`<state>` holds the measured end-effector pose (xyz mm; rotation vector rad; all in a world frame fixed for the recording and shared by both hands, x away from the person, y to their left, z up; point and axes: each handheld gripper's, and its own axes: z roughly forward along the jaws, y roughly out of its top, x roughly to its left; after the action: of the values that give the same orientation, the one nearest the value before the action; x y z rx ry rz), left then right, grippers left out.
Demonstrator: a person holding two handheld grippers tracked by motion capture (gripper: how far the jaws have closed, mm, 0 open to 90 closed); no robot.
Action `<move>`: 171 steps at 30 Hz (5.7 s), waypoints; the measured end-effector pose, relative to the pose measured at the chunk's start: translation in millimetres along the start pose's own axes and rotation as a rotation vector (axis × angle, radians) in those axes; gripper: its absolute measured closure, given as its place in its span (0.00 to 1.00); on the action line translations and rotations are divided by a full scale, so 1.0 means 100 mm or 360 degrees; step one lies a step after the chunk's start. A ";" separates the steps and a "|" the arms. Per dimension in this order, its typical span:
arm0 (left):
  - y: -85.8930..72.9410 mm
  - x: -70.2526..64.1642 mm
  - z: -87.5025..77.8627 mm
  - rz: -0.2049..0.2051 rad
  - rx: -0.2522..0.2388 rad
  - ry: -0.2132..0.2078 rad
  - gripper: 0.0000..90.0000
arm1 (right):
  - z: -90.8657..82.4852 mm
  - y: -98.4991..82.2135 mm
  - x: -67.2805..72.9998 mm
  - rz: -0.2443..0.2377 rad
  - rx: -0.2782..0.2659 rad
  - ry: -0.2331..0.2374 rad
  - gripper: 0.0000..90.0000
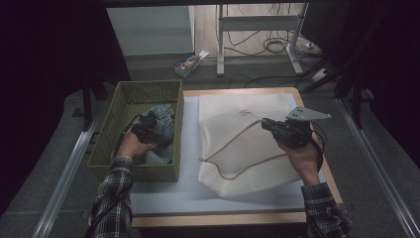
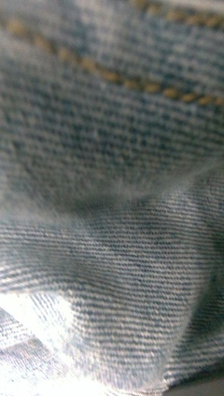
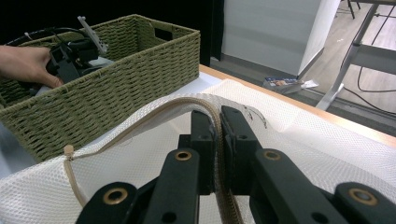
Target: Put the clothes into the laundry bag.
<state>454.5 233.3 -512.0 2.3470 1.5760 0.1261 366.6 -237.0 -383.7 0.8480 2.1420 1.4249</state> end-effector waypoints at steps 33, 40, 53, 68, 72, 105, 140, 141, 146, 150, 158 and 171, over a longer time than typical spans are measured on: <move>-0.01 0.05 -0.15 -0.0119 0.0028 -0.0054 0.76 | 0.02 -0.01 0.01 0.0004 0.0002 0.0007 0.92; -0.02 0.11 -0.20 -0.0147 0.0006 -0.0116 0.78 | 0.01 -0.01 0.00 0.0006 0.0002 0.0006 0.92; -0.06 0.18 -0.44 -0.0118 -0.0119 -0.0130 0.78 | 0.01 -0.01 0.00 0.0017 -0.0009 0.0002 0.93; -0.25 0.32 -0.80 -0.0175 -0.0419 -0.0140 0.79 | 0.01 -0.01 0.00 0.0018 -0.0011 0.0002 0.94; -0.29 0.33 -0.89 -0.0173 -0.0523 -0.0143 0.79 | 0.01 0.00 0.00 0.0022 -0.0012 0.0001 0.94; -0.59 0.22 -1.52 -0.0090 -0.1131 -0.0127 0.79 | 0.01 -0.01 0.00 0.0022 -0.0018 -0.0002 0.94; -0.84 -0.29 -1.90 0.0100 -0.1635 -0.0040 0.79 | 0.01 -0.01 0.01 0.0015 -0.0016 -0.0005 0.94; -0.84 -0.30 -1.91 0.0110 -0.1639 -0.0041 0.79 | 0.01 -0.01 0.01 0.0015 -0.0014 -0.0007 0.94; -0.82 -0.40 -1.97 0.0152 -0.1671 -0.0054 0.79 | 0.01 -0.01 0.01 0.0014 -0.0014 -0.0007 0.94; -0.80 -0.49 -2.01 0.0183 -0.1713 -0.0090 0.79 | 0.01 -0.01 0.01 0.0014 -0.0015 -0.0008 0.94; -0.77 -0.71 -2.13 0.0245 -0.1792 -0.0168 0.79 | 0.01 -0.01 0.01 0.0017 -0.0012 -0.0007 0.94; -0.73 -1.15 -2.22 0.0413 -0.1811 -0.0321 0.79 | 0.01 -0.01 0.01 0.0016 -0.0015 -0.0014 0.94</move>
<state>290.4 199.6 -312.2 1.5391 0.7326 0.6284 366.7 -235.9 -385.1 0.8606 2.1257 1.4329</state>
